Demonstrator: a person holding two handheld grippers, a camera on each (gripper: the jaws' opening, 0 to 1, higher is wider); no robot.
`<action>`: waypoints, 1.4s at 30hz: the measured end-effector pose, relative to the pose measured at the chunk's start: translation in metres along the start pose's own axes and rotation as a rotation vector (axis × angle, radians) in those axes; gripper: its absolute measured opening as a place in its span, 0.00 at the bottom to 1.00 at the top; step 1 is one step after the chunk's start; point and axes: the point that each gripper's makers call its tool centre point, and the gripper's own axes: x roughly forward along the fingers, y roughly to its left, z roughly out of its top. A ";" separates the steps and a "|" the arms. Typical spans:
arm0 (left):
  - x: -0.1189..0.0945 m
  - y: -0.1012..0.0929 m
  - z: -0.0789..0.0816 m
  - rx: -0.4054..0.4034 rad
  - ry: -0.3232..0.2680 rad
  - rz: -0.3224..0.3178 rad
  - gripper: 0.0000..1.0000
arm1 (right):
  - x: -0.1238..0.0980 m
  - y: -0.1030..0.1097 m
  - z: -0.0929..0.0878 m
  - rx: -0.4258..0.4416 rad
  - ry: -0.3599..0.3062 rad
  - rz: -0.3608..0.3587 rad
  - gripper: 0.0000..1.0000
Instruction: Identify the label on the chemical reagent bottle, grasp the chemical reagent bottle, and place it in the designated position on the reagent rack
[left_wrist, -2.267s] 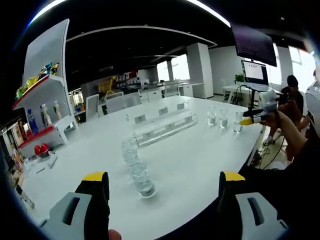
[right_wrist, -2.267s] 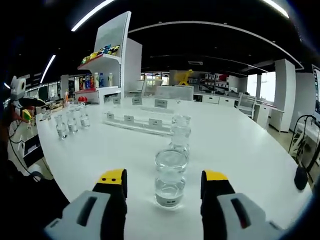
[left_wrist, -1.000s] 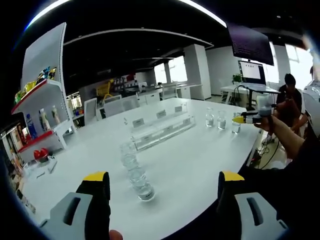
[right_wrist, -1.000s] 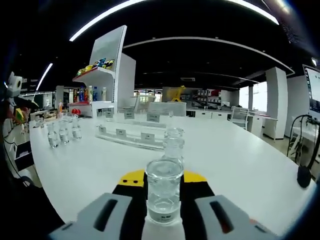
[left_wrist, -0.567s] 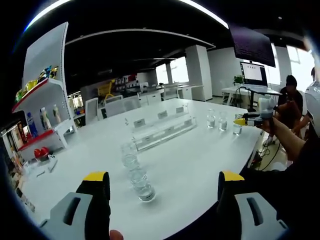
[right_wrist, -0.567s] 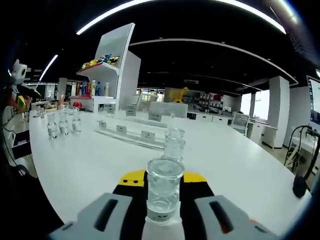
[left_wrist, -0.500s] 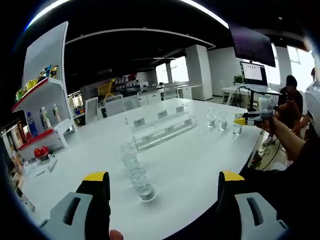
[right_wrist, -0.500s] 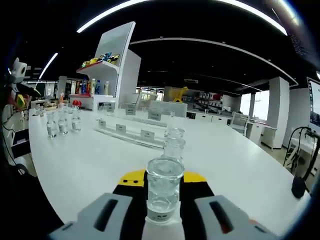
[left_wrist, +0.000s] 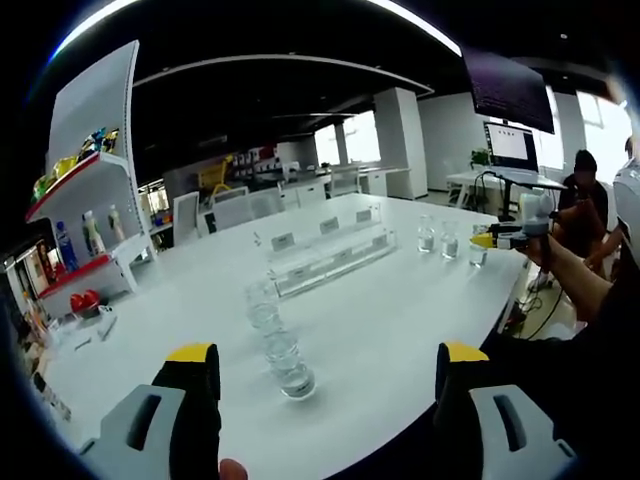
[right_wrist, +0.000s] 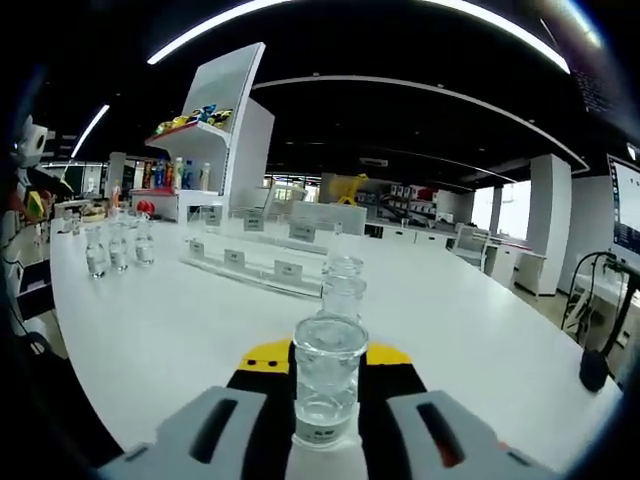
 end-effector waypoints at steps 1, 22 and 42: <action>0.000 0.000 0.000 0.002 -0.001 0.000 0.89 | 0.000 -0.001 0.000 0.000 0.002 -0.006 0.20; -0.001 0.003 0.002 0.006 -0.005 0.003 0.89 | -0.006 0.001 0.001 0.044 0.013 -0.018 0.20; -0.001 0.001 0.002 0.009 -0.001 -0.003 0.89 | -0.016 0.006 0.023 0.080 0.001 0.017 0.20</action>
